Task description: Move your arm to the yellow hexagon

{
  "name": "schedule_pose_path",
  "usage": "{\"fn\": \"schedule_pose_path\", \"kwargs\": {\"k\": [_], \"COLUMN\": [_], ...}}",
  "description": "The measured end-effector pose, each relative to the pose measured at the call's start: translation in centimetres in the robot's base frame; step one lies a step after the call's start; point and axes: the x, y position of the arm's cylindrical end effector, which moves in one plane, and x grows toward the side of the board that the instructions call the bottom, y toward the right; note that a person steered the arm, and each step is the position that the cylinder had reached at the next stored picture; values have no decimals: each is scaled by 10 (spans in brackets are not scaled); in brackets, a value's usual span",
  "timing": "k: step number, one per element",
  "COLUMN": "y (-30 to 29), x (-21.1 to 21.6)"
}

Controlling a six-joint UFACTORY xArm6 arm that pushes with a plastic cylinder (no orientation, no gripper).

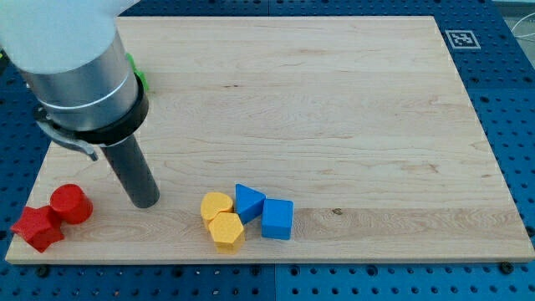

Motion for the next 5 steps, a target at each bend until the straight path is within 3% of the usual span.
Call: {"fn": "schedule_pose_path", "kwargs": {"k": [2, 5], "y": [13, 98], "x": [60, 61]}}
